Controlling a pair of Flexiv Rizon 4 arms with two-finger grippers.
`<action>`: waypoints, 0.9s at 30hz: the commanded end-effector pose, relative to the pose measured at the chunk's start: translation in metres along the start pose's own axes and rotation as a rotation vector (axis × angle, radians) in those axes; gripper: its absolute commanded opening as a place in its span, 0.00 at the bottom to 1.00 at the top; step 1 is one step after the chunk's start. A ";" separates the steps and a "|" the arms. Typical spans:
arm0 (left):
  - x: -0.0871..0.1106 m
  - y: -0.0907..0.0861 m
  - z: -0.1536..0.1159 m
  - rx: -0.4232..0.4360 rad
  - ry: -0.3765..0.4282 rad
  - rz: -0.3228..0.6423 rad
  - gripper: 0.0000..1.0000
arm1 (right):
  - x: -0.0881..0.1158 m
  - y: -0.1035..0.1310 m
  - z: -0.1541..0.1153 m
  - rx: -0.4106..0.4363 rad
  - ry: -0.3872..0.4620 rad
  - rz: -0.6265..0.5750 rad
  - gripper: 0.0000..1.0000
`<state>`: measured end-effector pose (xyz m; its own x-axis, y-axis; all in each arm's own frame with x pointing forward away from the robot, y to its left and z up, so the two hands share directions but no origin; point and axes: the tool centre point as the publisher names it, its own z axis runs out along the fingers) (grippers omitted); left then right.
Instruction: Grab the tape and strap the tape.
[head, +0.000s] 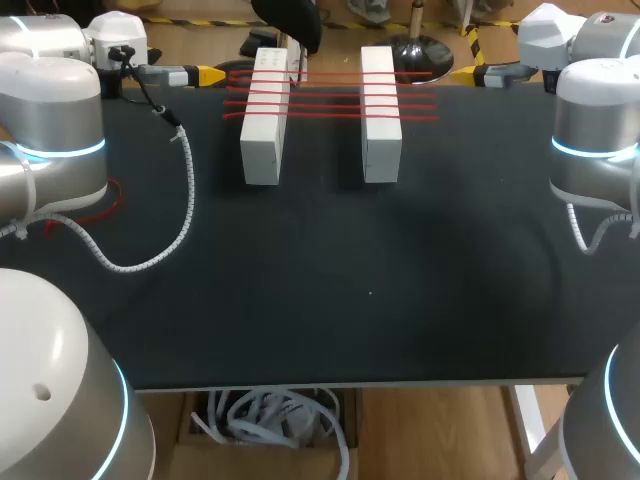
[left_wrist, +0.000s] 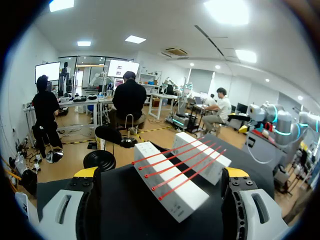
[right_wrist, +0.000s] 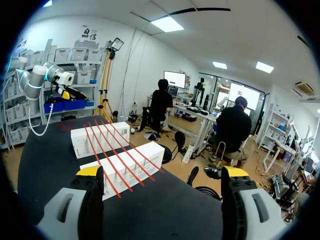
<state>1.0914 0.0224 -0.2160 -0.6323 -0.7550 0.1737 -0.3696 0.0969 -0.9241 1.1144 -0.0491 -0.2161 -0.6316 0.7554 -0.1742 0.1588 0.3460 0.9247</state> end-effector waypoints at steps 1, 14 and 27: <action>0.000 0.001 0.000 0.005 -0.001 0.001 1.00 | 0.000 0.000 0.000 -0.001 0.001 0.000 1.00; 0.000 0.001 0.000 0.005 -0.001 0.001 1.00 | 0.000 0.000 0.000 -0.001 0.001 0.000 1.00; -0.041 -0.008 -0.018 0.125 0.448 0.348 1.00 | 0.000 0.000 0.000 -0.001 0.001 0.000 1.00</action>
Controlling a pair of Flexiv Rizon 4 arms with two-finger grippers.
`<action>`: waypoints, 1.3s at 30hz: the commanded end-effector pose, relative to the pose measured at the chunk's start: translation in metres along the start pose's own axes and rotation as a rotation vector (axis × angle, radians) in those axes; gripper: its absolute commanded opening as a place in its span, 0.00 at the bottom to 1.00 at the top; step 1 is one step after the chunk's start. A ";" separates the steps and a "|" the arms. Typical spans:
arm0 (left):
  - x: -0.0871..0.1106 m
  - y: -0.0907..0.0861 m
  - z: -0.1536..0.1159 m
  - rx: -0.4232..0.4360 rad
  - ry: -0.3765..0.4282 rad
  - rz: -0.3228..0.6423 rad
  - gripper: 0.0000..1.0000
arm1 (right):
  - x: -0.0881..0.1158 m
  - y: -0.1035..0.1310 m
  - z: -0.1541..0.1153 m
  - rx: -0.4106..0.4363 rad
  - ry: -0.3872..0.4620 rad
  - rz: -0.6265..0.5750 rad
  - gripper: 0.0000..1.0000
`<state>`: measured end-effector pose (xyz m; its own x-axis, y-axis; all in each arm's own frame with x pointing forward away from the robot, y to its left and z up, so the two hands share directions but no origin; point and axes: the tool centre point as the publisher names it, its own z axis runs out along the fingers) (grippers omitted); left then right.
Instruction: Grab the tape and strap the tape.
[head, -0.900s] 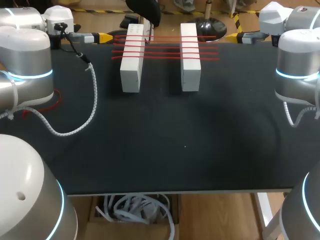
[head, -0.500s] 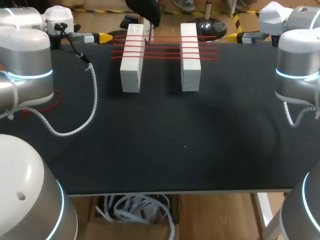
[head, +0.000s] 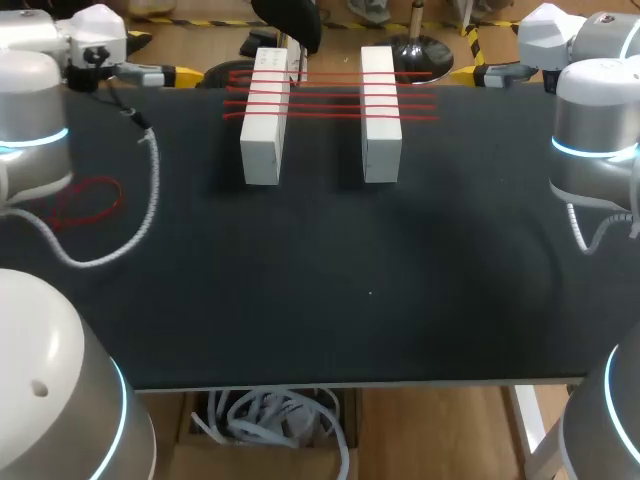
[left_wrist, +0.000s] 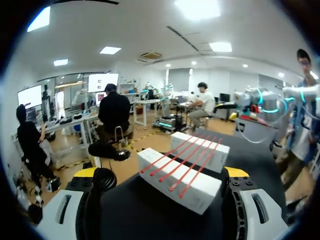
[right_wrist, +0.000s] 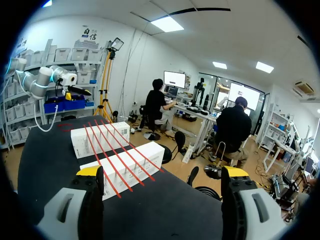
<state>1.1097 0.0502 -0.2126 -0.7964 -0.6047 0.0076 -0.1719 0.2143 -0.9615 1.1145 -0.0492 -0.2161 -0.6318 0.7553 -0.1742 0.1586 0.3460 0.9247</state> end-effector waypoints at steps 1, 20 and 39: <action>-0.005 0.000 -0.014 0.111 0.328 0.151 1.00 | 0.000 0.000 0.000 -0.001 0.001 0.000 1.00; 0.017 -0.008 -0.020 0.165 0.532 0.287 1.00 | 0.000 0.000 0.000 -0.001 0.001 0.000 1.00; 0.042 -0.014 -0.007 0.235 0.720 0.532 1.00 | 0.000 0.000 0.000 -0.001 0.001 0.000 1.00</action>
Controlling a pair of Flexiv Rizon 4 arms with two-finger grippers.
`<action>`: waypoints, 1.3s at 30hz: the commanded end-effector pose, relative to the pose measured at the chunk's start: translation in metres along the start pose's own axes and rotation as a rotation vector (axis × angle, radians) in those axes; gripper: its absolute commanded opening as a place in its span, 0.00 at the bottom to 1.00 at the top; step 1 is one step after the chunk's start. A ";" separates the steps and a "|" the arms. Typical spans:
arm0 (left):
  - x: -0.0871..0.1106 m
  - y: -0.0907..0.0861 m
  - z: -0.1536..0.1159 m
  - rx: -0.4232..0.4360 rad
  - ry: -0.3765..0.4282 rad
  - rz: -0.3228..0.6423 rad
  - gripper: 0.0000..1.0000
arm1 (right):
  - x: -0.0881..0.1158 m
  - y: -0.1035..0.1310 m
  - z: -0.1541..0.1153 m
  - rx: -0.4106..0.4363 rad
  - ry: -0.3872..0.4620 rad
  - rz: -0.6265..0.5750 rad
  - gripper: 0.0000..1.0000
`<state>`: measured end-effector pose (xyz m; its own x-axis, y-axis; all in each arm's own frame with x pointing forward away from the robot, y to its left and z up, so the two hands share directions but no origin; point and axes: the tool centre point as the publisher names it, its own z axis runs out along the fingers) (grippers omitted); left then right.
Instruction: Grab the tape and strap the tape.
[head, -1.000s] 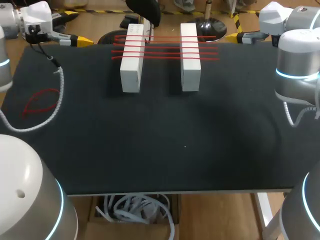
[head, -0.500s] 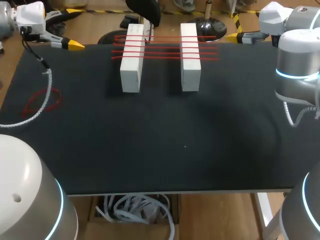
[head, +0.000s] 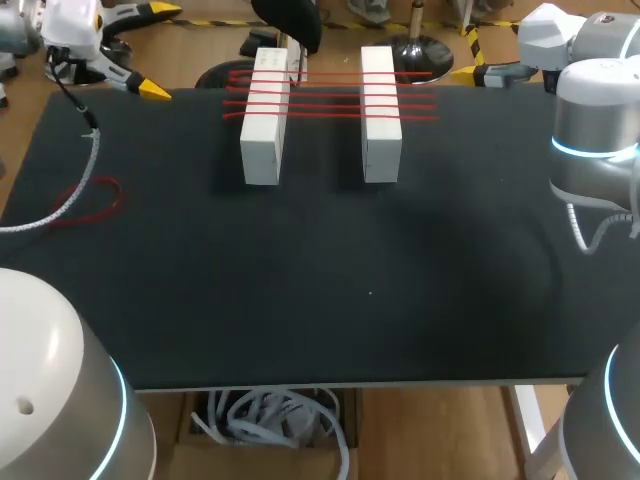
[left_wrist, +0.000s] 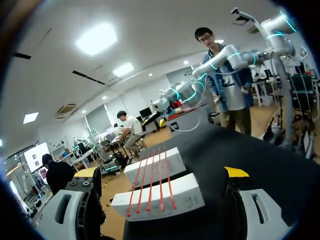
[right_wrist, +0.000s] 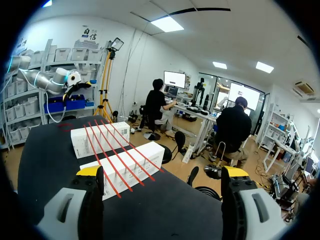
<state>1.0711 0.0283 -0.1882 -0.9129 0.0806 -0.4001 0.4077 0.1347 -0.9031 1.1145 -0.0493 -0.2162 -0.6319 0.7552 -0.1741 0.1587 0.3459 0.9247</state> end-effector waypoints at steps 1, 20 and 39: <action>0.003 0.012 0.003 0.021 0.091 -0.038 1.00 | 0.000 0.000 0.000 -0.001 0.000 0.000 1.00; 0.042 0.040 0.031 0.067 0.012 -0.215 0.35 | 0.000 0.000 0.000 -0.001 0.000 0.000 1.00; 0.035 0.093 0.049 0.132 0.022 -0.284 0.26 | 0.000 0.000 0.000 -0.001 0.000 0.000 1.00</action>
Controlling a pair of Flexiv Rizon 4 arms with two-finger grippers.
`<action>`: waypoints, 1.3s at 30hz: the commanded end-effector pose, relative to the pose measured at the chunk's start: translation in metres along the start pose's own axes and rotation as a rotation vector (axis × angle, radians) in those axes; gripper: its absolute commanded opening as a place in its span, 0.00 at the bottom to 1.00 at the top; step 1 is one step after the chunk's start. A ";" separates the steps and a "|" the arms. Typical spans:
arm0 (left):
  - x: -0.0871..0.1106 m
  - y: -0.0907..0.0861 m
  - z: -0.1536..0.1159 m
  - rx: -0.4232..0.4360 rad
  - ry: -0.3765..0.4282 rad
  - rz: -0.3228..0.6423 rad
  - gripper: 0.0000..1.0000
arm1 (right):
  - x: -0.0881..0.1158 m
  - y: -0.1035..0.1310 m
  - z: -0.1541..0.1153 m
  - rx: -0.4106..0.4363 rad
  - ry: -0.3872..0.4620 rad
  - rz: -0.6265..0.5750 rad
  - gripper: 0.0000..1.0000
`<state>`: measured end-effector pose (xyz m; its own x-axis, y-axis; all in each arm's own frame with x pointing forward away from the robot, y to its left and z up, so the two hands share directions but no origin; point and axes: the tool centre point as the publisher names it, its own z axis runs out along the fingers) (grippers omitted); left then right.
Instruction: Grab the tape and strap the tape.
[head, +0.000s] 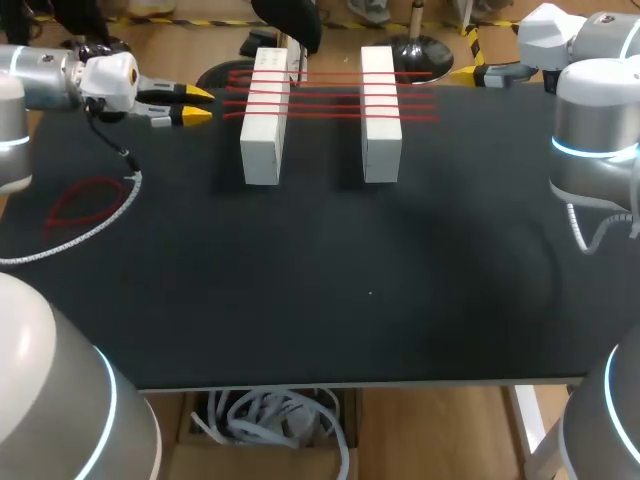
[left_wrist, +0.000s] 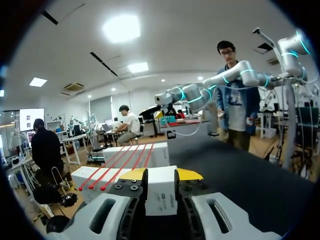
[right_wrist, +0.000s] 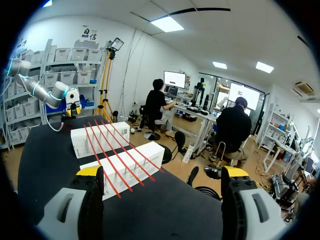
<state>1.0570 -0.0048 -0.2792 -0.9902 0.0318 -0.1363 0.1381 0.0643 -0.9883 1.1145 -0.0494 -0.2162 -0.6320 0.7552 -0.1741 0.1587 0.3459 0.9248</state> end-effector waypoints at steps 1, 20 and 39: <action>-0.019 0.019 0.001 0.039 0.051 -0.009 0.26 | 0.000 0.000 0.000 -0.001 0.000 0.000 1.00; -0.037 0.044 0.011 0.067 0.075 -0.022 0.20 | 0.000 0.000 0.000 -0.001 0.000 0.000 1.00; -0.037 0.053 0.017 0.074 0.074 -0.047 0.19 | 0.000 0.000 0.000 -0.001 0.000 0.000 1.00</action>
<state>1.0939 -0.0203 -0.3225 -0.9930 0.0785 -0.0887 0.0894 0.0053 -0.9960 1.1145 -0.0493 -0.2162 -0.6320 0.7552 -0.1740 0.1586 0.3459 0.9248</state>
